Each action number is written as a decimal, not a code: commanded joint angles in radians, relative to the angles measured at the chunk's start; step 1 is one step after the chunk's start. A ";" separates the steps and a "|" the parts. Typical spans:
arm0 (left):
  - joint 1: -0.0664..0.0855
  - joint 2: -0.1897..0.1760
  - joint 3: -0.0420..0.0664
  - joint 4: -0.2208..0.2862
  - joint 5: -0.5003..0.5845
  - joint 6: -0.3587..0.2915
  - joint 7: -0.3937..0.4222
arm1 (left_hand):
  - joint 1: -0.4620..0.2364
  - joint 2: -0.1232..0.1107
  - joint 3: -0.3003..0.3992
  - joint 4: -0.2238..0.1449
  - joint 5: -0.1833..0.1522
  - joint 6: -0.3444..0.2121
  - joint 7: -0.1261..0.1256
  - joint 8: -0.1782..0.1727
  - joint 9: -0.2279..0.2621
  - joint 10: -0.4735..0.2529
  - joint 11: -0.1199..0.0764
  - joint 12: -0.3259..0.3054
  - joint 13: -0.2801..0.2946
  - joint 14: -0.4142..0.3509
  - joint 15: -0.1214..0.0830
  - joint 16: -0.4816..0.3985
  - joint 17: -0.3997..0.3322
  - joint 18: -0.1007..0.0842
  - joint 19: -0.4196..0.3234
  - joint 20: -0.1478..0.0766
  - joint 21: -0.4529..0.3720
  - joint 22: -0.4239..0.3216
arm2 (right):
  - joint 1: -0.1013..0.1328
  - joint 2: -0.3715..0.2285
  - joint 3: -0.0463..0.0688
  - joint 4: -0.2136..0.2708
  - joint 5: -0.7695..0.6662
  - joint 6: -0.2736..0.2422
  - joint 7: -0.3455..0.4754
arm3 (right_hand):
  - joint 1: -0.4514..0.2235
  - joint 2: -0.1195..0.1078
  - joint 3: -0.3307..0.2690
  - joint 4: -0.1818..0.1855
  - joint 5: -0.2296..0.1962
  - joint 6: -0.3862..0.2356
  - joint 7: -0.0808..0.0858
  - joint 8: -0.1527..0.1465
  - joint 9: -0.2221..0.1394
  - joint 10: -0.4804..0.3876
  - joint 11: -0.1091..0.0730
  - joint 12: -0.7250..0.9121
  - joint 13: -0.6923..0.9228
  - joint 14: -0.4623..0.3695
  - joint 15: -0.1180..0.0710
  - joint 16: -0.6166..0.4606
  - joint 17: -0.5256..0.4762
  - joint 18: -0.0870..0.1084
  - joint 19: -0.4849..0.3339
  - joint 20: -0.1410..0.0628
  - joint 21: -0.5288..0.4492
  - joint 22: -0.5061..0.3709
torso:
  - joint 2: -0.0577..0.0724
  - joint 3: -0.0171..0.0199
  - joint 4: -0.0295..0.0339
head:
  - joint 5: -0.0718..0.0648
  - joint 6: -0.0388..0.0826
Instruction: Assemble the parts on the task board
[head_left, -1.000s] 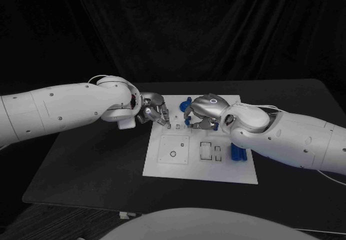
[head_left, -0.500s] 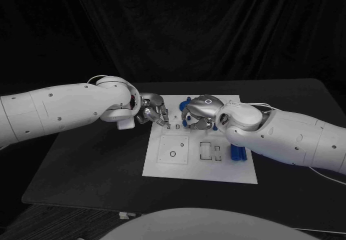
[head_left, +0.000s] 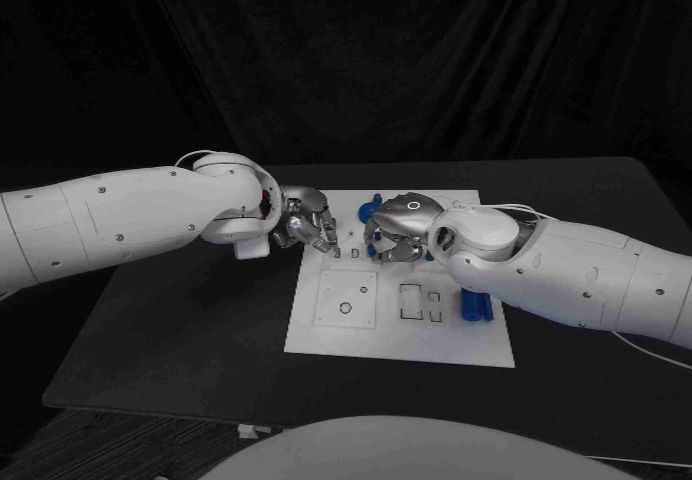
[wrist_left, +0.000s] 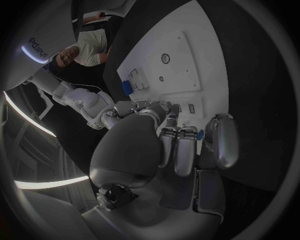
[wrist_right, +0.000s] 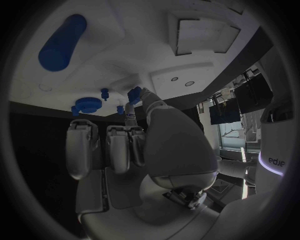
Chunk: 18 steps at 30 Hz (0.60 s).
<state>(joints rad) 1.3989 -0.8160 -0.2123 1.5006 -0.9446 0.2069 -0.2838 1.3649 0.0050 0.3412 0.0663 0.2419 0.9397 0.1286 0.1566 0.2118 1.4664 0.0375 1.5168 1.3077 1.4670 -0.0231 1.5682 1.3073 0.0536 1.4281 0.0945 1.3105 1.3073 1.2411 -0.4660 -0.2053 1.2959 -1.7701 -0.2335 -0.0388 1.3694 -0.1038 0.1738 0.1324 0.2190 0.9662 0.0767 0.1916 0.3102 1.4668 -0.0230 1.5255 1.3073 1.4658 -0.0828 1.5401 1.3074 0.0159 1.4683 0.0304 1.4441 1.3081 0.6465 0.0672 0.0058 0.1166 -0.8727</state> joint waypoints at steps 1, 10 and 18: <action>0.001 0.002 0.001 0.000 0.004 0.011 0.008 | 0.001 0.006 0.000 0.005 0.004 -0.006 -0.001 0.005 -0.001 0.050 0.006 -0.004 0.197 0.104 0.008 0.003 0.263 0.007 -0.006 0.000 -0.003 0.183 | -0.003 0.002 0.001 -0.001 -0.009 0.033 -0.023 | 0.001 -0.004 -0.001 0.004 -0.003 -0.015 0.001 -0.009 -0.002 0.051 0.005 -0.004 0.161 0.085 0.006 -0.005 0.188 0.019 0.030 0.005 -0.008 0.217 | 0.000 0.0002 -0.0004 | 0.000 0.000; 0.000 0.003 0.001 -0.001 0.004 0.012 0.009 | 0.001 0.006 0.000 0.005 0.004 -0.006 -0.001 0.005 -0.001 0.050 0.006 -0.004 0.197 0.104 0.008 0.003 0.263 0.007 -0.006 0.000 -0.003 0.183 | -0.005 0.004 0.001 -0.003 -0.009 0.056 -0.024 | 0.004 -0.010 -0.001 0.003 -0.004 -0.067 0.002 -0.043 -0.017 0.046 0.006 -0.008 0.154 0.082 0.008 -0.008 0.183 0.021 0.026 0.007 -0.016 0.214 | 0.000 0.0002 0.0000 | 0.001 0.000; 0.000 0.004 0.001 -0.003 0.004 0.014 0.009 | 0.003 0.004 -0.001 0.004 0.004 -0.007 -0.001 0.006 -0.001 0.049 0.006 -0.004 0.197 0.104 0.008 0.003 0.263 0.007 -0.007 0.000 -0.005 0.182 | -0.005 -0.004 0.001 0.003 -0.009 0.028 -0.015 | 0.006 -0.015 -0.003 0.003 -0.011 -0.134 -0.012 -0.082 -0.041 0.043 -0.004 -0.010 0.151 0.081 0.001 -0.009 0.181 0.022 0.025 0.003 -0.019 0.214 | 0.000 -0.0003 -0.0001 | 0.001 0.000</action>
<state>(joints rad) 1.3988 -0.8139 -0.2123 1.4975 -0.9446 0.2098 -0.2837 1.3649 0.0050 0.3412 0.0662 0.2418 0.9398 0.1286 0.1566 0.2119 1.4664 0.0375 1.5169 1.3076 1.4670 -0.0231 1.5682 1.3073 0.0536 1.4281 0.0945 1.3106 1.3073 1.2385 -0.4680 -0.2053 1.2952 -1.7709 -0.1958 -0.0431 1.3754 -0.1096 0.1739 0.1324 0.2121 0.8361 0.0640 0.1132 0.2704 1.4668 -0.0230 1.5216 1.3080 1.4658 -0.0828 1.5362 1.3073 0.0321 1.4683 0.0304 1.4307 1.3079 0.6465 0.0672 0.0055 0.1175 -0.8727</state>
